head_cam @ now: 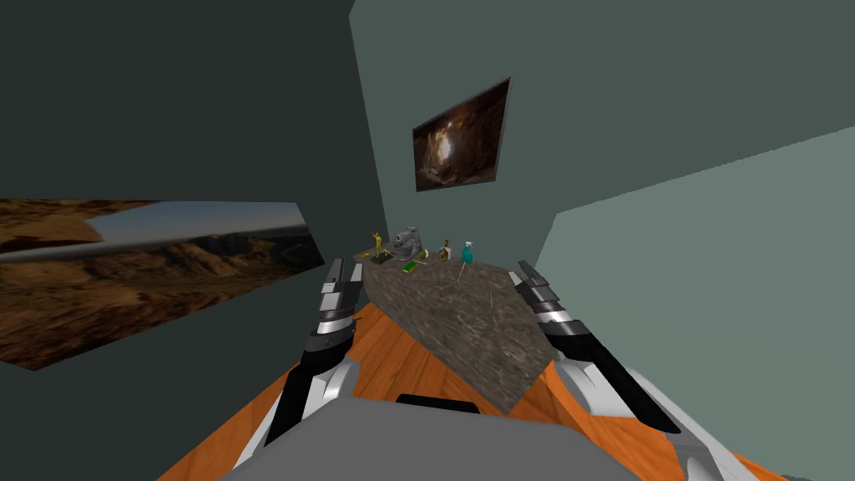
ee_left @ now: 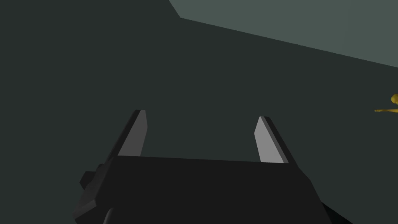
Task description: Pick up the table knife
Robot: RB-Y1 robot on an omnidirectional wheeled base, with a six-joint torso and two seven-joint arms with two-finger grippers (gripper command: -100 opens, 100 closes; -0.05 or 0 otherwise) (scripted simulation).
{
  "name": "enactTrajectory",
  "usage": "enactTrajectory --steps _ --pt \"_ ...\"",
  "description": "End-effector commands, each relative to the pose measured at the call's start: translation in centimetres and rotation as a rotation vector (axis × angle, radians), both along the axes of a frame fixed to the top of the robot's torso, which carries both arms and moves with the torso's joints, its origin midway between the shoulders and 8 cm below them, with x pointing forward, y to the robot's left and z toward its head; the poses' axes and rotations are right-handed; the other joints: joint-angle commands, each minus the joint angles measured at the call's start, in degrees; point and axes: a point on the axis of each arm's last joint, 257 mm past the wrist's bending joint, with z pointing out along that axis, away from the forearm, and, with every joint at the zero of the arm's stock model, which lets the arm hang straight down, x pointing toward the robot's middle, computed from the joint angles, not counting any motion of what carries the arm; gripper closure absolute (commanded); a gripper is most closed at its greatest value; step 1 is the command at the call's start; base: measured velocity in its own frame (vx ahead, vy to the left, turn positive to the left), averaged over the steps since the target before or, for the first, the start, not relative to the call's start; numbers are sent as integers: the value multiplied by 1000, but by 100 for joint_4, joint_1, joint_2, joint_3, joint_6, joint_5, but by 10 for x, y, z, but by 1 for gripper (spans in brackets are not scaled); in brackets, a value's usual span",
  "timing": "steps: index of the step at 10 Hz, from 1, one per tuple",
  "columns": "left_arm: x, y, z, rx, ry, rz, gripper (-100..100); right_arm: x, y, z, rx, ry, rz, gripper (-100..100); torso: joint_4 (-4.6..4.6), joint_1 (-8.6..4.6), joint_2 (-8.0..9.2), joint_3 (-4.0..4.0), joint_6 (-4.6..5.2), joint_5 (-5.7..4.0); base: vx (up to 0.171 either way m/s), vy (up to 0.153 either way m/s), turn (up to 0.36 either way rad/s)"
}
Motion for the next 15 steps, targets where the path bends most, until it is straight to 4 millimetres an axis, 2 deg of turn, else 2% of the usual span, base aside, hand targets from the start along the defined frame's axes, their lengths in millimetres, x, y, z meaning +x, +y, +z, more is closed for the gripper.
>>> enactTrajectory --steps 1,2,4,5,6,9,11,14,15 --pt "0 0 0 0 0 0 0 16 -8 -9 -37 49 -10 -100 0 0 0 0 0 0 19 64 63" --pt "0 0 0 0 0 0 0 16 -8 -8 -43 49 -8 -100 0 -7 -1 -1 -2 -2 17 45 42" --pt "0 0 0 0 0 0 0 38 -20 -28 -97 134 -30 -100 0 -10 1 0 -2 -3 22 78 83" --pt "0 0 0 0 0 0 0 39 -22 -29 -111 139 -31 -100 -1 -1 -3 -1 -1 -1 22 68 37" --pt "0 0 0 0 0 0 0 50 -30 -41 -149 188 -45 -100 0 -7 -1 -1 0 -2 12 59 74" --pt "0 0 0 0 0 0 0 60 -39 -53 -188 238 -60 -100 0 -14 0 0 0 -4 22 45 44" --pt "0 0 0 0 0 0 0 78 -53 -74 -266 331 -88 -100 -1 -17 -2 -1 -1 -4 25 56 90" --pt "0 0 0 0 0 0 0 85 -68 -92 -315 401 -114 -100 0 -15 0 0 1 -4 21 45 30" --pt "0 0 0 0 0 0 0 91 -78 -105 -359 455 -133 -100 0 -18 2 1 2 -5 19 46 60"
